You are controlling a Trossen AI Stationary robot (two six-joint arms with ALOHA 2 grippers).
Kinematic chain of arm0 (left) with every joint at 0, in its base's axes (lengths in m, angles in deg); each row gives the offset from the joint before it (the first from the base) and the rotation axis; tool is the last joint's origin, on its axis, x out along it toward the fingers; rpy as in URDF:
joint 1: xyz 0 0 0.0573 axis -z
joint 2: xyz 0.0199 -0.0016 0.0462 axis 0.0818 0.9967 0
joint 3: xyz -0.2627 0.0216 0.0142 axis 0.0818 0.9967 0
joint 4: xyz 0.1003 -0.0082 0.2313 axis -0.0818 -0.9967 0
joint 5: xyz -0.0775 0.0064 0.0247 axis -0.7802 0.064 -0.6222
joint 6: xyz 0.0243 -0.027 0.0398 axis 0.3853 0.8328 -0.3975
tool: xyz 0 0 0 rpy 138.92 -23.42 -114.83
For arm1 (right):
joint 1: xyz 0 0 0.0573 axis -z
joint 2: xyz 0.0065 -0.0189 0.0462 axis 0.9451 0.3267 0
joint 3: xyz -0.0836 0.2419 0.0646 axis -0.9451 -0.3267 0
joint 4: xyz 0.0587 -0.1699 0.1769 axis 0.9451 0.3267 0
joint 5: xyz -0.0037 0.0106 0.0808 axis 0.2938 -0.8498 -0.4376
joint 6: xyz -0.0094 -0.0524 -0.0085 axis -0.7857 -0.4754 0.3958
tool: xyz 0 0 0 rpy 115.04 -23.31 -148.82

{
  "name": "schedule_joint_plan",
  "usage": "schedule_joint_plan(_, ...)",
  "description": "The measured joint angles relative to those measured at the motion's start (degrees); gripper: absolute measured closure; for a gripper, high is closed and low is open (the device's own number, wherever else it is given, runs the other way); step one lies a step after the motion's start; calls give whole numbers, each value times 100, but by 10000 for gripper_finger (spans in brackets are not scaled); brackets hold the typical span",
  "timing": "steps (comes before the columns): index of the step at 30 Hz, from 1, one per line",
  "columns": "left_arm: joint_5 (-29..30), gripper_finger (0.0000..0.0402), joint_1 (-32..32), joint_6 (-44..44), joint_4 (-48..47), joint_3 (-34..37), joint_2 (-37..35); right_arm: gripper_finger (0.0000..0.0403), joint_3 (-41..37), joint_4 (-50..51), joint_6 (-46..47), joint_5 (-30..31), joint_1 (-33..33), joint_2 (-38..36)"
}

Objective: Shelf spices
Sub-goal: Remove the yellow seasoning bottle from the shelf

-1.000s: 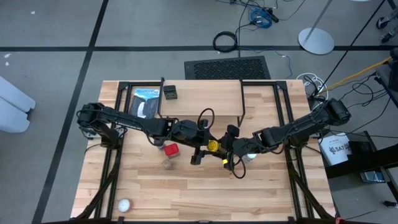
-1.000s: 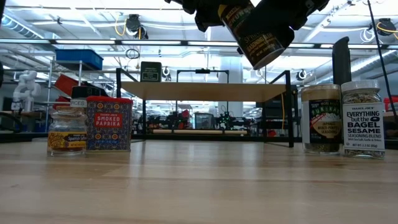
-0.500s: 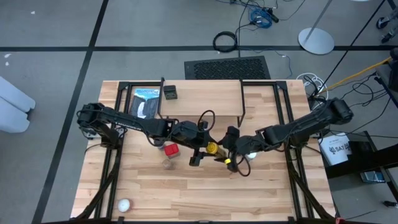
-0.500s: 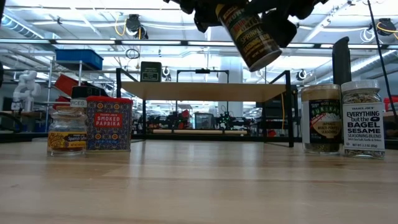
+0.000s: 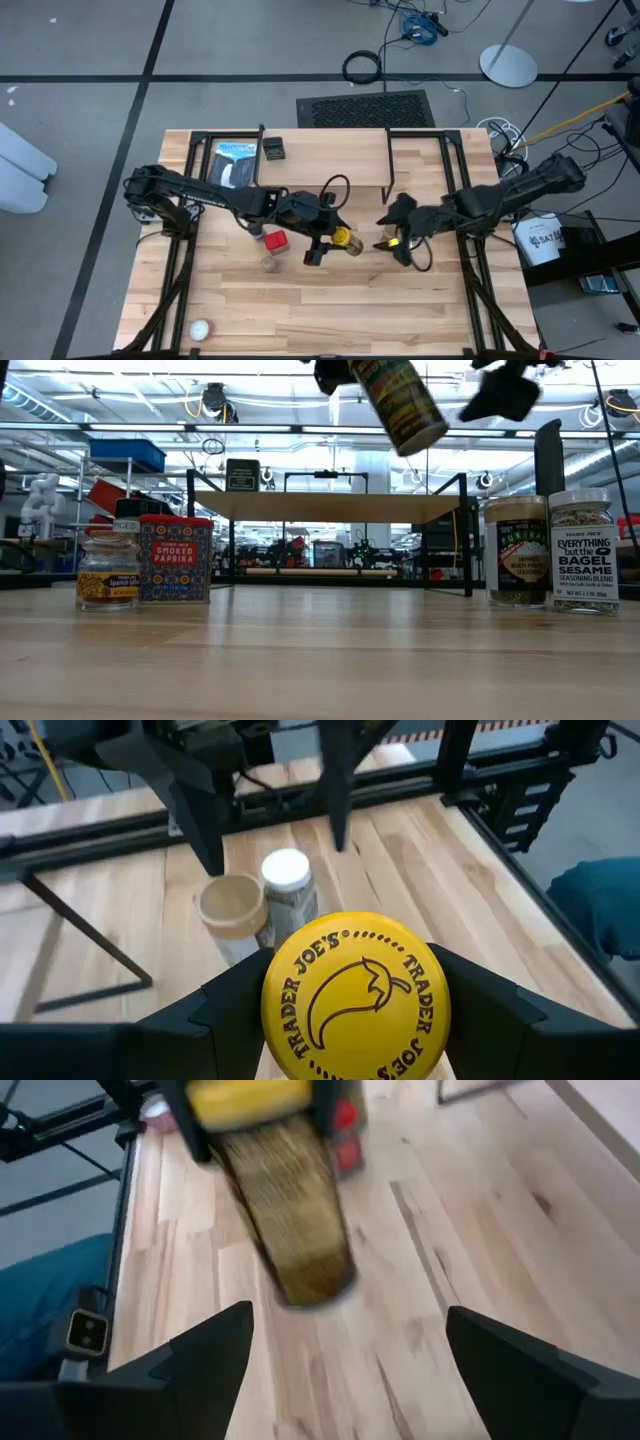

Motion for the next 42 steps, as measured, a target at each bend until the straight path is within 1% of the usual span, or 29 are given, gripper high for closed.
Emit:
schedule_joint_plan(3,1,157,-33,-4,-149,-215,1,87,0,742,446,212,-161,-384)
schedule_joint_plan(8,58,157,-102,-151,-395,-619,0,89,0,1517,1124,1015,-478,-1010)
schedule_joint_plan(12,62,157,-207,-236,-395,-860,1,89,0,1581,1211,1448,-694,-1311)
schedule_joint_plan(16,213,157,-328,-266,-320,-922,2,89,0,1536,1156,1657,-847,-1407)
schedule_joint_plan(20,233,157,-483,-267,-78,-933,2,89,0,1534,1141,1901,-910,-1438)
schedule_joint_plan(23,233,157,-568,-256,8,-944,114,89,0,1505,1124,1981,-907,-1465)
schedule_joint_plan(26,160,157,-612,-246,35,-944,372,89,0,1466,1102,2031,-905,-1469)
schedule_joint_plan(34,-115,157,-556,-238,10,-1115,1100,89,0,1499,1099,2094,-905,-1469)
schedule_joint_plan(42,-243,157,-527,-235,-7,-1252,1764,89,0,1610,1126,2092,-905,-1469)
